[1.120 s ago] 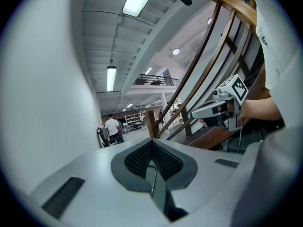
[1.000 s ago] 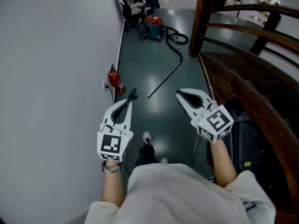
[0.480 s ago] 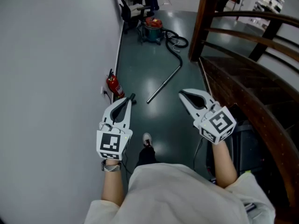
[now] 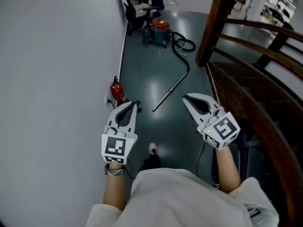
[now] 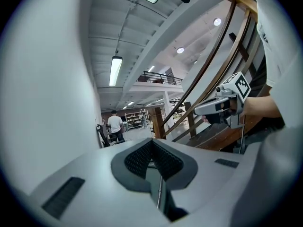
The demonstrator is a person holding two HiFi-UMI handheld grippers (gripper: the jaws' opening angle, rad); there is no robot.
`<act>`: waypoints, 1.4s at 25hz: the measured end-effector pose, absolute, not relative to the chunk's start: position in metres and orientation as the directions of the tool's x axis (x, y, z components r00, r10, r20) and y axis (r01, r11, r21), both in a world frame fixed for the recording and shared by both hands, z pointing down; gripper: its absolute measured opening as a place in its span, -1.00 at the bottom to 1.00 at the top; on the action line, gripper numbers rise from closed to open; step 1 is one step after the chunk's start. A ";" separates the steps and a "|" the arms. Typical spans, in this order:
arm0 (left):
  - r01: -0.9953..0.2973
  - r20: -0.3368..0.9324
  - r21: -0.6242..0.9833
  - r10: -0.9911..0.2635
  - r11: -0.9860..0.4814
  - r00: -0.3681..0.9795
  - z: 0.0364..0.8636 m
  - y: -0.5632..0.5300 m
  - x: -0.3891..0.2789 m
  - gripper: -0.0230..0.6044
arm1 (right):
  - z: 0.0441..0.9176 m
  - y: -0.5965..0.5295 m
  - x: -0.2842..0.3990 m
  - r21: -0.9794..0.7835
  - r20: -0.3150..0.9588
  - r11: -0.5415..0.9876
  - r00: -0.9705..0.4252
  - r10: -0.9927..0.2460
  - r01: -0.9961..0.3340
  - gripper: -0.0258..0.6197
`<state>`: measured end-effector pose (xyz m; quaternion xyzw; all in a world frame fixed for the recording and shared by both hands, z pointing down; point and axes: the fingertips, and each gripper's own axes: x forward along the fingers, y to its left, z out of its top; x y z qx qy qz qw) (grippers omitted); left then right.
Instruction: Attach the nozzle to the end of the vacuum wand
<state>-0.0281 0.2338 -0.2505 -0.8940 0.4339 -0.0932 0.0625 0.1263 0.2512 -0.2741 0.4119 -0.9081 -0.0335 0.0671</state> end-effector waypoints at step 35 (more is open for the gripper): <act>-0.748 0.192 -0.138 -0.758 -0.650 0.623 -0.210 0.052 -0.055 -0.93 | -0.243 0.062 0.084 0.081 0.174 0.668 -0.650 -0.740 -0.739 -0.83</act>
